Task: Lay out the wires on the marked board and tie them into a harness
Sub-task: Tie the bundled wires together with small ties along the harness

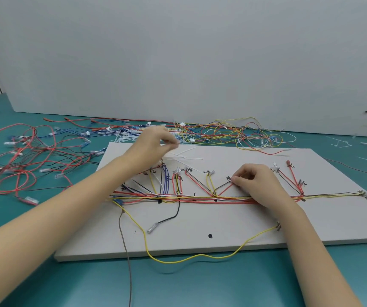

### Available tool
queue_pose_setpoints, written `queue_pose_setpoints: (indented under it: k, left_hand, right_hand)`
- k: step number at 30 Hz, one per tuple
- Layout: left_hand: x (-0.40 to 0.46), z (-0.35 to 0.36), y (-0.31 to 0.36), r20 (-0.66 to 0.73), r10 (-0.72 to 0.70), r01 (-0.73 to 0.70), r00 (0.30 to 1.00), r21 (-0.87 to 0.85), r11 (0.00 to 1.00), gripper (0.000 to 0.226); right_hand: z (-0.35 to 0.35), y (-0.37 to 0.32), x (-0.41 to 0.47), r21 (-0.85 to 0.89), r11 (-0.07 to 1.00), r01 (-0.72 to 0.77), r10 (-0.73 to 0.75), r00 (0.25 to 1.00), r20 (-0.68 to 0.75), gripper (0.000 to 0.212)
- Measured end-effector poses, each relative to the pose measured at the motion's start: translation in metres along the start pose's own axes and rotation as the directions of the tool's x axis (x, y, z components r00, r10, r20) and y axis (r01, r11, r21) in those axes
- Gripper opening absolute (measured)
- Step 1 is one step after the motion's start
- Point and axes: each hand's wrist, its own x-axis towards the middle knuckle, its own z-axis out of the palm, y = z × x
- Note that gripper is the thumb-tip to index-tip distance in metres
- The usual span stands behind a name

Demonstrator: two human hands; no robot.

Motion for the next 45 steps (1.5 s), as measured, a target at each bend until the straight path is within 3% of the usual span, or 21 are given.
queue_pose_setpoints:
  k: [2, 4, 8, 11, 14, 20, 27, 32, 37, 39, 45]
  left_hand:
    - [-0.003, -0.009, 0.015, -0.151, -0.057, 0.026, 0.987, -0.202, 0.979, 0.011]
    - [-0.009, -0.018, 0.03, -0.207, -0.181, 0.07, 0.961, -0.455, 0.888, 0.011]
    - [-0.026, -0.022, 0.051, -0.034, -0.355, 0.216, 0.934, -0.739, 0.638, 0.007]
    - [-0.043, -0.015, 0.056, 0.139, -0.378, 0.331, 0.915, -0.793, 0.511, 0.005]
    - [-0.057, -0.011, 0.058, 0.24, -0.342, 0.387, 0.908, -0.793, 0.471, 0.009]
    - [-0.065, -0.014, 0.059, 0.207, -0.363, 0.367, 0.909, -0.81, 0.458, 0.014]
    - [-0.066, -0.015, 0.058, 0.184, -0.435, 0.373, 0.881, -0.836, 0.402, 0.015]
    - [-0.063, -0.027, 0.054, 0.221, -0.401, 0.409, 0.889, -0.777, 0.478, 0.016]
    - [-0.066, -0.037, 0.044, 0.195, -0.259, 0.324, 0.946, -0.586, 0.743, 0.009]
    - [-0.07, -0.036, 0.042, 0.18, -0.205, 0.27, 0.962, -0.527, 0.806, 0.008]
    - [-0.076, -0.031, 0.037, 0.147, -0.163, 0.213, 0.976, -0.447, 0.869, 0.009]
  right_hand:
    - [0.0, 0.001, -0.001, 0.021, 1.0, -0.019, 0.02, 1.0, -0.008, 0.006]
    - [0.0, 0.0, -0.002, 0.071, 0.997, -0.036, 0.039, 0.999, -0.036, 0.013]
    - [0.004, -0.019, -0.006, 0.219, 0.966, 0.134, -0.072, 0.961, -0.267, 0.008]
    - [0.014, -0.04, -0.015, 0.254, 0.938, 0.236, -0.175, 0.954, -0.243, 0.017]
    - [0.027, -0.059, -0.023, 0.305, 0.916, 0.261, -0.225, 0.963, -0.149, 0.015]
    - [0.039, -0.078, -0.038, 0.593, 0.796, 0.117, -0.275, 0.944, 0.183, 0.006]
    - [0.038, -0.081, -0.038, 0.707, 0.707, -0.001, -0.195, 0.961, 0.196, 0.013]
    - [0.032, -0.077, -0.033, 0.762, 0.638, -0.11, -0.037, 0.984, 0.172, 0.008]
    - [0.03, -0.075, -0.031, 0.799, 0.588, -0.129, 0.044, 0.991, 0.128, 0.008]
    - [0.029, -0.074, -0.031, 0.839, 0.515, -0.174, 0.065, 0.984, 0.164, 0.008]
    - [0.031, -0.077, -0.029, 0.907, 0.285, -0.309, 0.105, 0.951, 0.29, 0.009]
